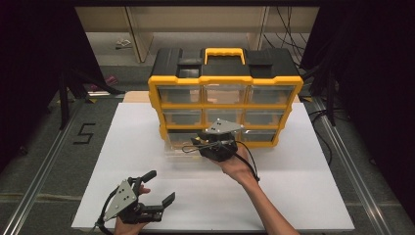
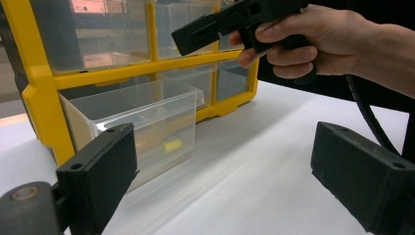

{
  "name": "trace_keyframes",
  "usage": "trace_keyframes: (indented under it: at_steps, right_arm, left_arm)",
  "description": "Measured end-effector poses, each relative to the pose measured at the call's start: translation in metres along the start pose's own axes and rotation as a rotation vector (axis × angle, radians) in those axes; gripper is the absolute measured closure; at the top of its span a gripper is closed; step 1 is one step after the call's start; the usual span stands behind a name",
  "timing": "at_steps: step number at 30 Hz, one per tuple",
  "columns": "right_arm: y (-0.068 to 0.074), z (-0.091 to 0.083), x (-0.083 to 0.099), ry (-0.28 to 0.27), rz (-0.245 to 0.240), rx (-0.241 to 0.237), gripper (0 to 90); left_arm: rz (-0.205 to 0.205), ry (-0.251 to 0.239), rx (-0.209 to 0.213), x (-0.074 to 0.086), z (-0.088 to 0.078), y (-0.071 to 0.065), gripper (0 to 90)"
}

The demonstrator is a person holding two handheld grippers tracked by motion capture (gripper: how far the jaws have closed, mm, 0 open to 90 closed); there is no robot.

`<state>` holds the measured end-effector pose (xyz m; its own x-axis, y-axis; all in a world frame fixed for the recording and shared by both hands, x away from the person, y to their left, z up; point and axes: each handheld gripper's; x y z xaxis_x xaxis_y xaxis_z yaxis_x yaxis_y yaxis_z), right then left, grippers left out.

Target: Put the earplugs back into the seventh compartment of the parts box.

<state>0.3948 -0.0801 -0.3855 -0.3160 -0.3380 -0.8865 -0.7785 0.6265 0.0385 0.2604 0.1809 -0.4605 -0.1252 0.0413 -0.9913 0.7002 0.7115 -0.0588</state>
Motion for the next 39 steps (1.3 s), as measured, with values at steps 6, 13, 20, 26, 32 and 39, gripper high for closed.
trace_keyframes:
  at_steps: [6,13,20,26,32,39]
  right_arm:
    - [-0.001,0.009,0.002,0.023,0.010,0.015,64.8]
    - [-0.002,0.015,0.003,0.027,0.006,0.029,54.3]
    - [-0.001,0.005,0.003,0.008,-0.004,0.071,41.2]
    - [0.000,-0.009,0.004,-0.005,-0.015,0.088,38.1]
    - [0.006,-0.027,0.006,-0.036,-0.036,0.087,36.3]
    - [0.013,-0.051,0.018,-0.081,-0.041,0.070,34.6]
  left_arm:
    - [0.003,0.002,-0.001,0.000,0.000,0.000,9.9]
    - [0.002,0.004,-0.003,0.000,0.000,0.000,9.9]
    - [-0.001,0.002,-0.004,0.000,0.000,0.000,9.9]
    - [0.002,0.004,-0.003,0.000,0.000,0.000,9.9]
    - [0.000,0.003,-0.004,0.000,0.000,0.000,9.9]
    - [0.004,0.005,-0.001,0.000,0.000,-0.001,9.9]
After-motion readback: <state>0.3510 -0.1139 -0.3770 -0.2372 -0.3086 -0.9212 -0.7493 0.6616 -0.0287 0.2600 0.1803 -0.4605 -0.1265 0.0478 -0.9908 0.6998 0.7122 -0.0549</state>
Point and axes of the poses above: each handheld gripper's, and its own axes: z roughly forward along the jaws, x roughly out of its underside, y roughly to its left, and after that the axes turned 2 degrees about -x, right-handed
